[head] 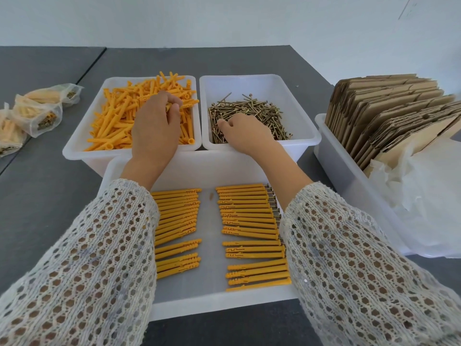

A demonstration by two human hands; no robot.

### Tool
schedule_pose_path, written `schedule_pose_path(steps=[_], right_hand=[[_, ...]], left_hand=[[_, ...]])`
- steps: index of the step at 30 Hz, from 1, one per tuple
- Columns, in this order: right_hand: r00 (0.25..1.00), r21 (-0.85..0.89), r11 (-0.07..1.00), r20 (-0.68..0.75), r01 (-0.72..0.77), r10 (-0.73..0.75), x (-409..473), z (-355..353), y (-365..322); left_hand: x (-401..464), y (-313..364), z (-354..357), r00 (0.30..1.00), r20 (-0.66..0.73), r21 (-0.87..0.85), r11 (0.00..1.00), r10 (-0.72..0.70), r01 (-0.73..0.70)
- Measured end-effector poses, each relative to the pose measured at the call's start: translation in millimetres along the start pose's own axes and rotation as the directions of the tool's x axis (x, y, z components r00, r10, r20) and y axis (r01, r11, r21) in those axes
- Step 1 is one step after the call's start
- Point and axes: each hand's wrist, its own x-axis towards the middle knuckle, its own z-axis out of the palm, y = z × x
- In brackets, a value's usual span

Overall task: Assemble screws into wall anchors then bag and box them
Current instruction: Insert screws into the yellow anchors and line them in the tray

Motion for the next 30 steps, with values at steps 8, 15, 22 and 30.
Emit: schedule_pose_path(steps=[8, 15, 22, 30], right_hand=[[0.988, -0.012, 1.000, -0.152, -0.010, 0.008, -3.8, -1.7, -2.8], [0.943, 0.094, 0.988, -0.321, 0.127, -0.091, -4.2, -4.4, -15.0], [0.896, 0.340, 0.911, -0.438, 0.234, -0.067, -8.1, -0.8, -32.5], [0.838, 0.629, 0.713, -0.535, 0.309, 0.109, -17.1, -5.7, -44.4]], left_hand=[[-0.4, 1.7, -1.4, 0.997, -0.060, -0.019, 0.999, 0.043, -0.044], [-2.1, 4.3, -1.9, 0.993, -0.060, 0.164, 0.982, 0.101, -0.090], [-0.5, 1.8, -1.3, 0.975, 0.144, -0.006, 0.985, 0.169, -0.170], [1.8, 1.4, -1.4, 0.949, 0.218, -0.019, 0.973, 0.228, -0.230]])
